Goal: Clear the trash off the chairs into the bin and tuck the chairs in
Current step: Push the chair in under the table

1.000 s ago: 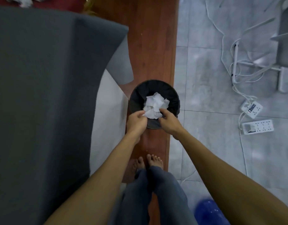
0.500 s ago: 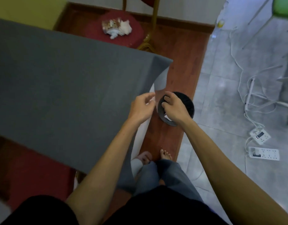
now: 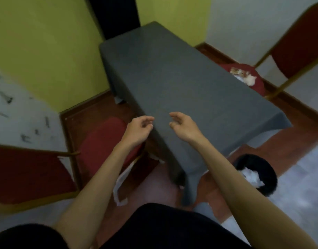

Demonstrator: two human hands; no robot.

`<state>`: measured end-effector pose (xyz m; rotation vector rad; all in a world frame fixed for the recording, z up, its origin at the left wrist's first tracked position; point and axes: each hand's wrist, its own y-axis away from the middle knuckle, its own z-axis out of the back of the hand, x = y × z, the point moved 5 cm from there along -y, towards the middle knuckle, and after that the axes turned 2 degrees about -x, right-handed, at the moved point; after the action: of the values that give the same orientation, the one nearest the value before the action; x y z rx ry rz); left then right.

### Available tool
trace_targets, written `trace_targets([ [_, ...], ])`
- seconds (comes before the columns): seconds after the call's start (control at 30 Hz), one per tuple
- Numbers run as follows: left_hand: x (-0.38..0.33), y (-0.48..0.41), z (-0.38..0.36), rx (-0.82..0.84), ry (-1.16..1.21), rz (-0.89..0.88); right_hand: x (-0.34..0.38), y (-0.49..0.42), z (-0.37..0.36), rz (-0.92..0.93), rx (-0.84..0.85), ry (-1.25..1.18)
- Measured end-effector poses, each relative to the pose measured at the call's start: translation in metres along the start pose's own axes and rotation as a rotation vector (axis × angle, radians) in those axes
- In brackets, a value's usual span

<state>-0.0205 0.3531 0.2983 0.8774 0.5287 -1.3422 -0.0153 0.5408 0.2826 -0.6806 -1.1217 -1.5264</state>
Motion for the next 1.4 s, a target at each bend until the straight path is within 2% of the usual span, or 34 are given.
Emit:
trace_targets([
  [0.2, 0.091, 0.057, 0.126, -0.148, -0.069, 0.107, 0.073, 0.022, -0.137, 0.113, 0.216, 0.091],
  [0.4, 0.154, 0.108, 0.207, -0.278, -0.085, 0.203, 0.122, 0.049, -0.236, 0.196, 0.385, 0.202],
  [0.7, 0.208, 0.159, 0.28, -0.464, -0.124, 0.357, 0.168, 0.059, -0.335, 0.355, 0.6, 0.369],
  [0.9, 0.244, 0.203, 0.33, -0.718, -0.092, 0.487, 0.193, 0.069, -0.402, 0.44, 0.787, 0.467],
  [1.0, 0.26, 0.216, 0.346, -0.785, -0.05, 0.536, 0.198, 0.078, -0.434, 0.455, 0.848, 0.493],
  [1.17, 0.283, 0.213, 0.385, -0.842, 0.033, 0.564, 0.217, 0.085, -0.486, 0.493, 0.875, 0.513],
  [1.4, 0.324, 0.194, 0.44, -0.696, 0.122, 0.594, 0.23, 0.102, -0.561, 0.546, 0.913, 0.638],
])
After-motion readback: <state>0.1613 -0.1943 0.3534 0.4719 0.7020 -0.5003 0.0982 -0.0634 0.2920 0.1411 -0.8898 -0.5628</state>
